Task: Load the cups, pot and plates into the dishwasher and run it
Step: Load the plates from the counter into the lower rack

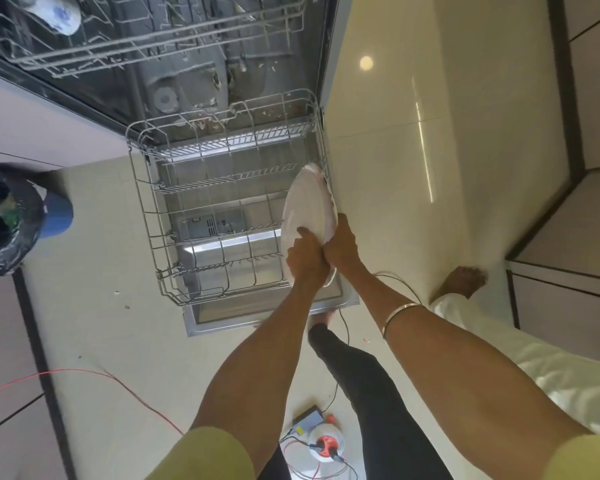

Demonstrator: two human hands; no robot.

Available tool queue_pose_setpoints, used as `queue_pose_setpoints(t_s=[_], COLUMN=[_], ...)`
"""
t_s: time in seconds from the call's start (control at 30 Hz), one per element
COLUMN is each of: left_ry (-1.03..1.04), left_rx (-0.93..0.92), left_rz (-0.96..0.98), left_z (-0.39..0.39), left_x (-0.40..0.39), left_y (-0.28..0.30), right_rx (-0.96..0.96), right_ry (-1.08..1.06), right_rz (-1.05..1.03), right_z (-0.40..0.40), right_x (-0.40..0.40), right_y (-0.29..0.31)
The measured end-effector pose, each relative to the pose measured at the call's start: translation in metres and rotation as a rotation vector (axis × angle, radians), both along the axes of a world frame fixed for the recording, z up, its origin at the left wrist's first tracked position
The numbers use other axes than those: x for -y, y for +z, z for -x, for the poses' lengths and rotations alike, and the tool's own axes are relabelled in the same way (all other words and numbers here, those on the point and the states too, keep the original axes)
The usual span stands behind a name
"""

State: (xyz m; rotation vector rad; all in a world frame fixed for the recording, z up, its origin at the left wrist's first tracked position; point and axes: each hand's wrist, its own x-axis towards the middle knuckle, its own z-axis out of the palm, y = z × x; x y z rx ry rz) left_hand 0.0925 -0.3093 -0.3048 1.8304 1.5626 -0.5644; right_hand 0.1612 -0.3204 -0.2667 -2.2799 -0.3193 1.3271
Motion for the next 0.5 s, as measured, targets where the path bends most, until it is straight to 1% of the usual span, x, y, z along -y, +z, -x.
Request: queue_pose_setpoints(t_s=[0.07,0.17,0.3,0.4,0.43,0.5], left_ry=[0.004,0.015,0.022,0.092,0.089,0.018], left_rx=[0.011,0.049,0.084,0.128,0.138,0.146], left_rz=[0.009,-0.044,-0.058,0.024,0.071,0.130], left_z=[-0.003,-0.007,-0.017,-0.012,-0.006,0.013], left_x=[0.003,0.003,-0.002,0.002,0.005,0.011], left_y=[-0.002,-0.002,-0.007,-0.008,-0.008,-0.010], right_rx=[-0.001,-0.014,-0.097,-0.121,-0.099,-0.049], right_ry=[0.003,0.027,0.008,0.023,0.038,0.045], right_rz=[0.003,0.034,0.115,0.172,0.177,0.170], right_z=[-0.002,-0.006,-0.016,-0.017,-0.014,-0.007], right_x=[0.002,0.002,0.001,0.007,0.010,0.018], right_y=[-0.002,-0.003,-0.015,-0.017,-0.014,-0.005])
